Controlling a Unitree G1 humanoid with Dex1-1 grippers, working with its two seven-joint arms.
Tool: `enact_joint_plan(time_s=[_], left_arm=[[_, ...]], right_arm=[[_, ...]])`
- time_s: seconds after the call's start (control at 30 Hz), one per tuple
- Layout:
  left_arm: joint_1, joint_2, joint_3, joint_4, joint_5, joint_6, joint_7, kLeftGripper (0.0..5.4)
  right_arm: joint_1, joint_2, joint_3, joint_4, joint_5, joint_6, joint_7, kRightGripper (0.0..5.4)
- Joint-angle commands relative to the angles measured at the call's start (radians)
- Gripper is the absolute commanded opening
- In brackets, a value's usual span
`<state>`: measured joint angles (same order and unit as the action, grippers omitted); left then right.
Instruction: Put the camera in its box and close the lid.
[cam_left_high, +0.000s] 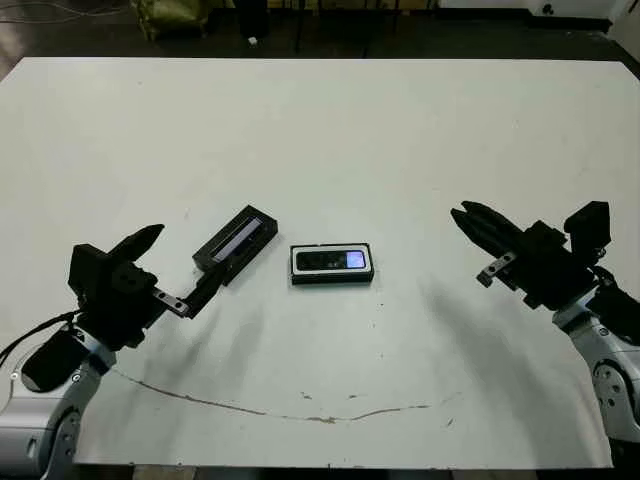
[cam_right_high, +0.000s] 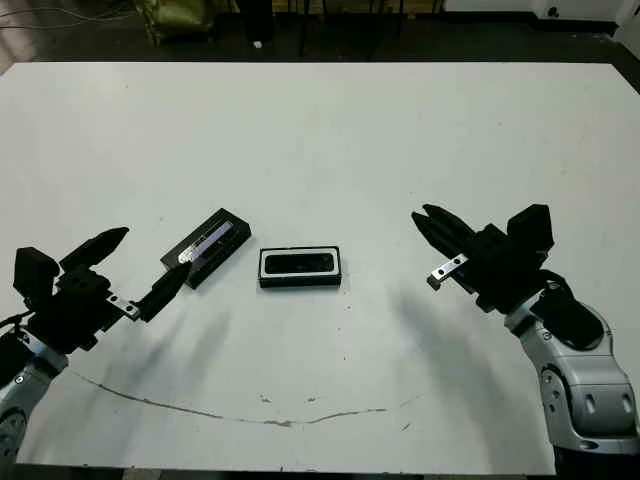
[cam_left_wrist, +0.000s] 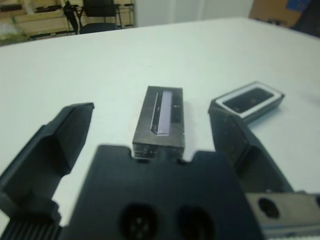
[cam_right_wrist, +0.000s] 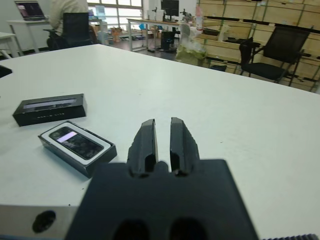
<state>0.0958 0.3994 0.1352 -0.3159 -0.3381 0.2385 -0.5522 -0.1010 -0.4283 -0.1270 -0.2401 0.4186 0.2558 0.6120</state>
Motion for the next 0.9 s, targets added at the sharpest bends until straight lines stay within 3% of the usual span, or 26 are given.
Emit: enact_joint_plan(time_s=[0.03,0.37,0.53,0.7,0.9], left_arm=[[-0.004,0.034,-0.016,0.016,0.011,0.021,-0.024,5.37],[-0.023,0.054,-0.047,0.043,0.031,0.007,-0.05,5.37],[-0.034,0.03,-0.046,0.063,-0.037,0.059,-0.061,5.37],[-0.052,0.014,-0.038,0.072,-0.152,0.18,-0.071,5.37],[-0.061,0.014,-0.042,0.068,-0.163,0.214,-0.051,5.37]], right_arm=[[0.017,-0.004,0.006,-0.003,-0.009,0.014,-0.007,0.0],[0.008,-0.001,0.015,0.038,-0.022,-0.033,0.028,0.0],[0.002,0.007,0.014,0.071,-0.018,-0.076,0.053,0.0],[0.001,0.01,0.013,0.091,-0.019,-0.104,0.063,0.0],[0.002,0.003,0.015,0.078,-0.021,-0.086,0.056,0.0]])
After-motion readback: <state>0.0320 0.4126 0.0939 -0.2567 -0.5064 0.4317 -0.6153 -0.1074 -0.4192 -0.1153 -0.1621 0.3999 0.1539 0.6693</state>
